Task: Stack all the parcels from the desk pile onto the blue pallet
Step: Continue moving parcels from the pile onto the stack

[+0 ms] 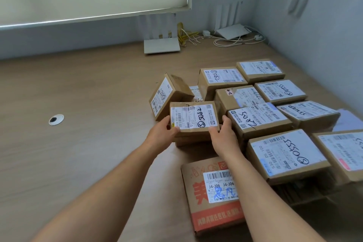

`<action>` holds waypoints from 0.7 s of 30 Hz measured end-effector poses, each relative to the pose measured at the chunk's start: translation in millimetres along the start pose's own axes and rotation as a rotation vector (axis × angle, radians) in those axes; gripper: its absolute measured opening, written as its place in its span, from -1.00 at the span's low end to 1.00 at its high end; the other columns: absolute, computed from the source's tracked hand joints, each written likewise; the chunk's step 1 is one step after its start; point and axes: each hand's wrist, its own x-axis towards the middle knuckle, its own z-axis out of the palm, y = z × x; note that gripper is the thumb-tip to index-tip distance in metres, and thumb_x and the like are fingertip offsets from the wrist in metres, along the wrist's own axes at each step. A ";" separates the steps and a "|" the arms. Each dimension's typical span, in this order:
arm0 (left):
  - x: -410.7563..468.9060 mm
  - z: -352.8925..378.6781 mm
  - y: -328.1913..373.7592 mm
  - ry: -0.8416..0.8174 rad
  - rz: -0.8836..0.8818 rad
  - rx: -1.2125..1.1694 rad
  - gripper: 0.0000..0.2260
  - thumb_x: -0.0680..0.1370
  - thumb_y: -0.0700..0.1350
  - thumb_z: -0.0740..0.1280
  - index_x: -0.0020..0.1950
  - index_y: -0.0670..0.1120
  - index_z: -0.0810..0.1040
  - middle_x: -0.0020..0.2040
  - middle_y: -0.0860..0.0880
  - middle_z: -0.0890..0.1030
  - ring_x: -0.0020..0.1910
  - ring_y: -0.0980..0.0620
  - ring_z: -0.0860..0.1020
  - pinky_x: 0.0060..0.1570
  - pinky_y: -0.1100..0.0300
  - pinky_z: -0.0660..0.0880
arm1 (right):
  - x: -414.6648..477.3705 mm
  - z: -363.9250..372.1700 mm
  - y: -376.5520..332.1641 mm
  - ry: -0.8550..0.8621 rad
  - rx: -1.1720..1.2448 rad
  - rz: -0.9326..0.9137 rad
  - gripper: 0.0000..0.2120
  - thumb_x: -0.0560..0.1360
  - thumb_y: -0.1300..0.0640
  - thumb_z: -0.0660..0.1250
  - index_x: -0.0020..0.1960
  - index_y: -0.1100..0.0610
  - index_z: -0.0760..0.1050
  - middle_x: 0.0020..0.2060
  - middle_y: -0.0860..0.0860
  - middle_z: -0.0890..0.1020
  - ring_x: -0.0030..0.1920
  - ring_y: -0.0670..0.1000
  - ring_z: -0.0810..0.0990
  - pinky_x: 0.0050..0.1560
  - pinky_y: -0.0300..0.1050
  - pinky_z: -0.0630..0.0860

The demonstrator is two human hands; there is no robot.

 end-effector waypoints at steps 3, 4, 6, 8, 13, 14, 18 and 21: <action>-7.4 3.5 -3.4 -0.046 -0.006 -0.041 -0.54 0.62 -0.05 0.20 0.50 0.14 0.18 0.37 0.07 0.44 0.32 0.02 0.41 0.25 -0.05 0.45 | 0.1 -0.2 5.4 -0.080 0.005 -0.047 -0.47 0.62 0.13 0.04 0.55 0.02 -0.04 0.39 0.00 0.38 0.35 0.07 0.37 0.25 -0.08 0.30; -9.9 4.6 -4.8 -0.054 -0.001 -0.048 -0.53 0.61 -0.05 0.21 0.49 0.17 0.16 0.37 0.09 0.44 0.33 0.02 0.40 0.26 -0.05 0.44 | -0.7 -0.3 7.0 -0.090 0.014 -0.058 -0.47 0.62 0.15 0.03 0.55 0.02 -0.03 0.38 -0.01 0.39 0.34 0.07 0.37 0.23 -0.11 0.29; -16.7 4.7 -7.7 -0.057 0.009 -0.064 -0.49 0.59 -0.06 0.25 0.48 0.20 0.16 0.35 0.12 0.45 0.32 0.05 0.41 0.25 -0.04 0.45 | -4.1 0.0 9.1 -0.107 0.012 -0.079 -0.46 0.61 0.16 0.06 0.54 0.03 -0.03 0.37 0.00 0.40 0.33 0.07 0.38 0.24 -0.10 0.30; -23.8 2.0 -12.0 -0.048 0.021 -0.067 -0.46 0.58 -0.08 0.27 0.48 0.23 0.14 0.32 0.13 0.47 0.29 0.06 0.43 0.22 0.00 0.47 | -9.4 0.3 13.2 -0.129 0.000 -0.120 -0.41 0.59 0.15 0.12 0.54 0.03 -0.05 0.38 0.00 0.39 0.34 0.05 0.37 0.29 -0.04 0.30; -48.9 -8.2 -28.1 0.017 0.050 -0.111 -0.40 0.55 -0.15 0.30 0.48 0.25 0.15 0.27 0.14 0.51 0.19 0.12 0.51 0.21 0.09 0.47 | -25.8 2.1 18.6 -0.156 -0.010 -0.263 -0.29 0.53 0.08 0.27 0.55 -0.01 -0.04 0.41 -0.05 0.34 0.38 -0.02 0.32 0.33 -0.10 0.24; -54.5 -10.7 -32.4 0.038 0.055 -0.121 -0.41 0.55 -0.16 0.30 0.47 0.26 0.17 0.25 0.15 0.53 0.17 0.14 0.52 0.22 0.09 0.47 | -29.6 3.3 18.2 -0.160 -0.016 -0.290 -0.28 0.52 0.07 0.30 0.54 -0.01 -0.03 0.42 -0.04 0.33 0.39 -0.03 0.31 0.34 -0.10 0.24; -79.5 -22.6 -48.6 0.108 0.070 -0.103 -0.41 0.55 -0.14 0.31 0.46 0.28 0.17 0.21 0.18 0.53 0.16 0.20 0.52 0.17 0.16 0.47 | -46.7 14.3 15.4 -0.175 -0.008 -0.358 -0.25 0.50 0.09 0.35 0.54 0.01 0.00 0.42 -0.02 0.33 0.40 -0.04 0.30 0.36 -0.16 0.22; -98.5 -34.1 -57.7 0.147 0.075 -0.105 -0.40 0.55 -0.15 0.31 0.47 0.26 0.15 0.22 0.17 0.52 0.19 0.18 0.50 0.09 0.27 0.47 | -62.9 25.1 9.8 -0.157 -0.017 -0.409 -0.24 0.49 0.11 0.37 0.55 0.04 0.01 0.42 0.00 0.33 0.40 -0.04 0.29 0.27 -0.28 0.19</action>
